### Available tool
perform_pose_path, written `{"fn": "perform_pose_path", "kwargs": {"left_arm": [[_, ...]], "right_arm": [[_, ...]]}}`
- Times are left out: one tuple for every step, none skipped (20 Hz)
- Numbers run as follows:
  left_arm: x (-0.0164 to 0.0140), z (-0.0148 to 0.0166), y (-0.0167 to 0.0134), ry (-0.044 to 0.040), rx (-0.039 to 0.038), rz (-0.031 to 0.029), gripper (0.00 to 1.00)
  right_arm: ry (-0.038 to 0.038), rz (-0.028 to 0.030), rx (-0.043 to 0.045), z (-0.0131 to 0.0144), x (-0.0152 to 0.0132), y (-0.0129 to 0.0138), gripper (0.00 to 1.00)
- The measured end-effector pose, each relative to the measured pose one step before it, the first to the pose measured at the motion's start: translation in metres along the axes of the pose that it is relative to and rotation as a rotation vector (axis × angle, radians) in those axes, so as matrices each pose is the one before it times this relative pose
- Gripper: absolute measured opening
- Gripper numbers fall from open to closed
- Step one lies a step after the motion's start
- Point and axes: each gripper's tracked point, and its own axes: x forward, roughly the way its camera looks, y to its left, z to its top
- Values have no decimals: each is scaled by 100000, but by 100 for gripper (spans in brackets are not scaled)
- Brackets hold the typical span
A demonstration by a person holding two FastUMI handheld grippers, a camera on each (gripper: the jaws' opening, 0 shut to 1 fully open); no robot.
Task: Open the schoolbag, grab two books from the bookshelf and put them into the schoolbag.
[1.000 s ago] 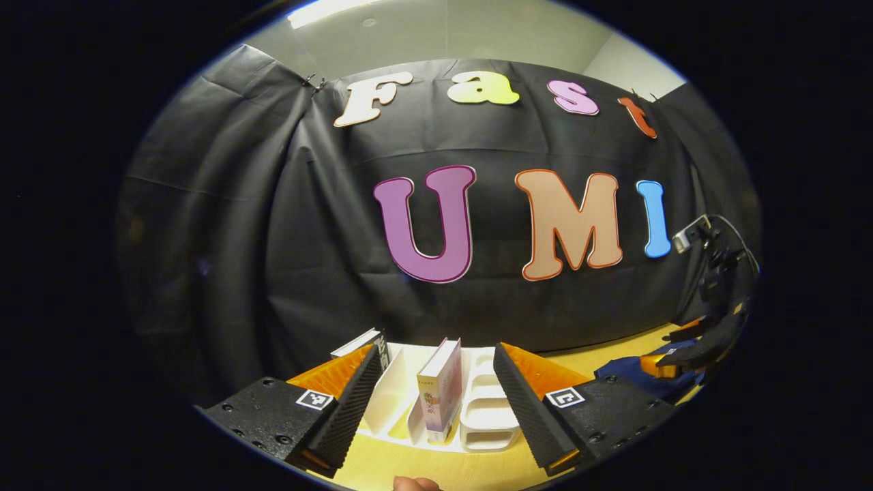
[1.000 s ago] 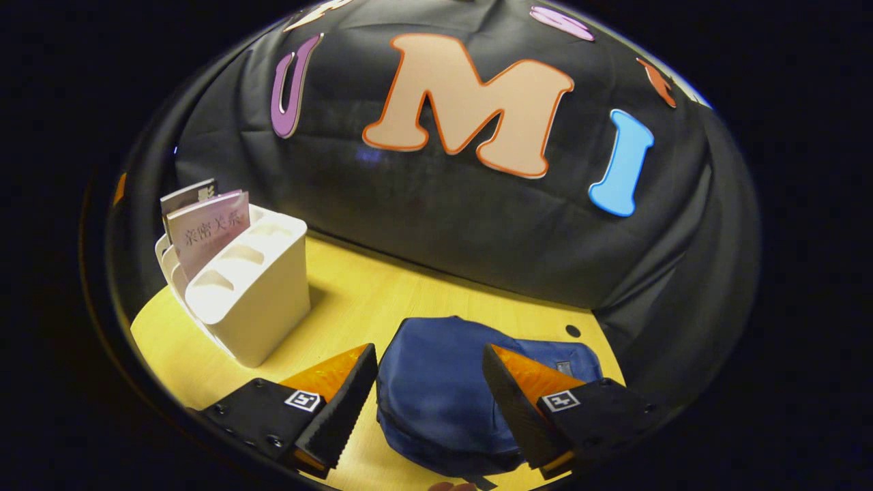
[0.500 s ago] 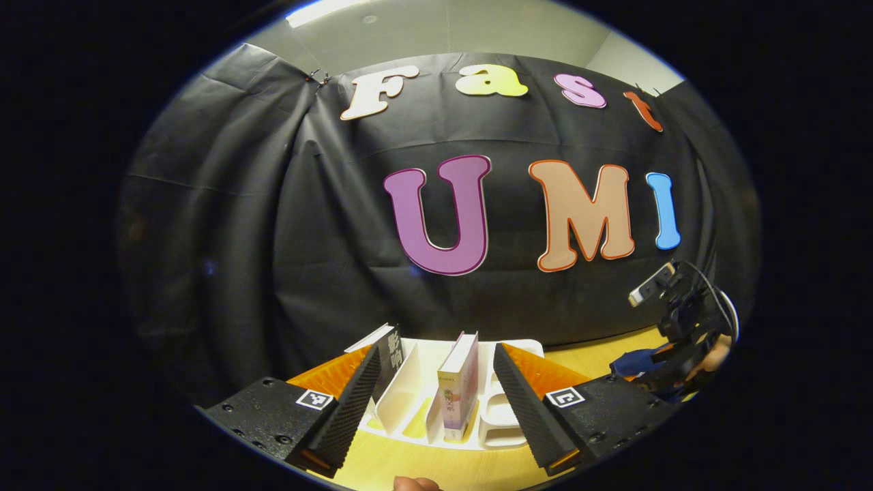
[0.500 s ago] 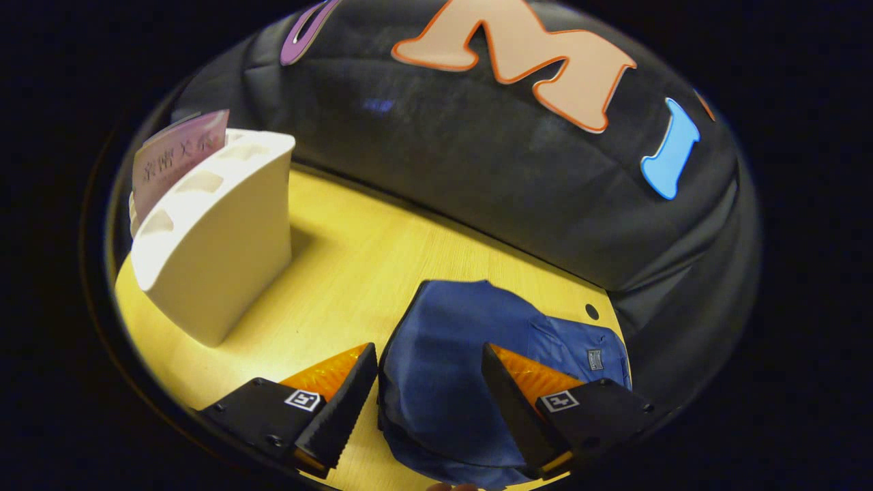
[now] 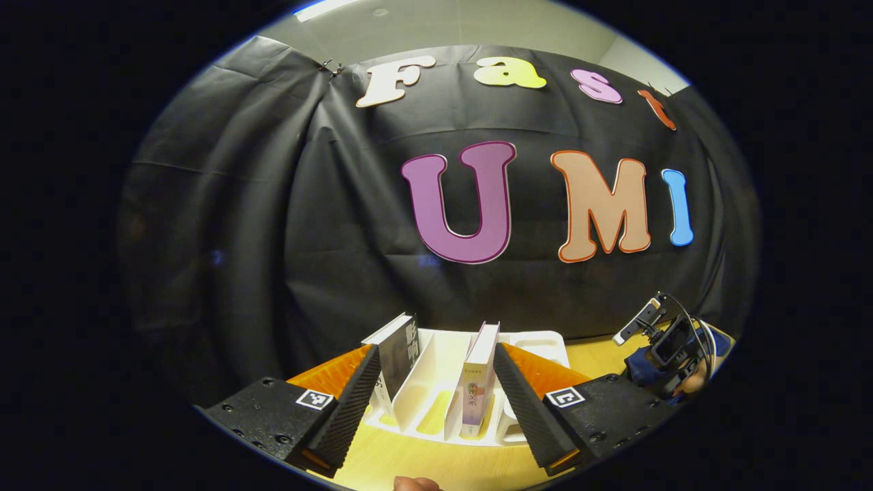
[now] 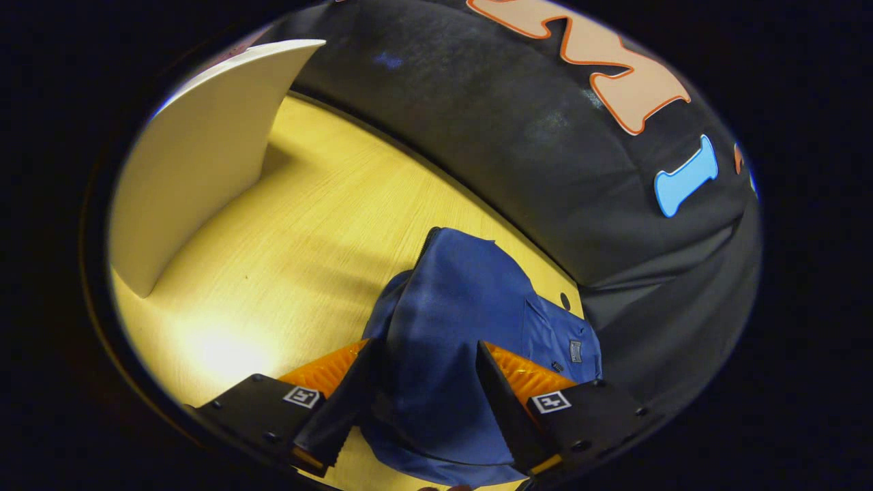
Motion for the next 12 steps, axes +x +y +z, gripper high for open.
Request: {"fn": "perform_pose_path", "kwargs": {"left_arm": [[35, -13, 170, -109, -69, 175, 99], [78, -37, 64, 247, 42, 278, 100], [58, 27, 272, -69, -9, 433, 100], [-21, -46, 67, 18, -151, 400, 96], [-40, -57, 169, -34, -413, 348, 100], [52, -232, 145, 405, -302, 207, 96], [-9, -94, 109, 67, -233, 203, 96], [30, 6, 61, -101, -226, 181, 96], [53, 21, 60, -83, -82, 288, 96], [45, -147, 95, 89, -53, 349, 96], [8, 156, 47, -151, -262, 140, 96], [-91, -18, 10, -278, -209, 236, 96]], "right_arm": [[1220, 977, 82, -326, 475, 481, 82], [2234, -779, -618, -357, 90, -259, 68], [978, 241, 1290, -263, -390, -175, 55], [862, -74, 1584, -209, 488, -160, 41], [104, 196, 2074, -144, 274, -204, 27], [1698, 1055, 996, -347, 237, 173, 14], [1134, 760, -864, -106, 88, -53, 11], [1197, -243, -1978, -173, -28, -101, 12], [558, 161, -2369, -55, -192, 109, 7], [756, -12, -2078, 95, -57, 36, 1], [303, -43, -520, -33, 75, -29, 6], [192, 170, 636, 43, -140, -57, 6]]}}
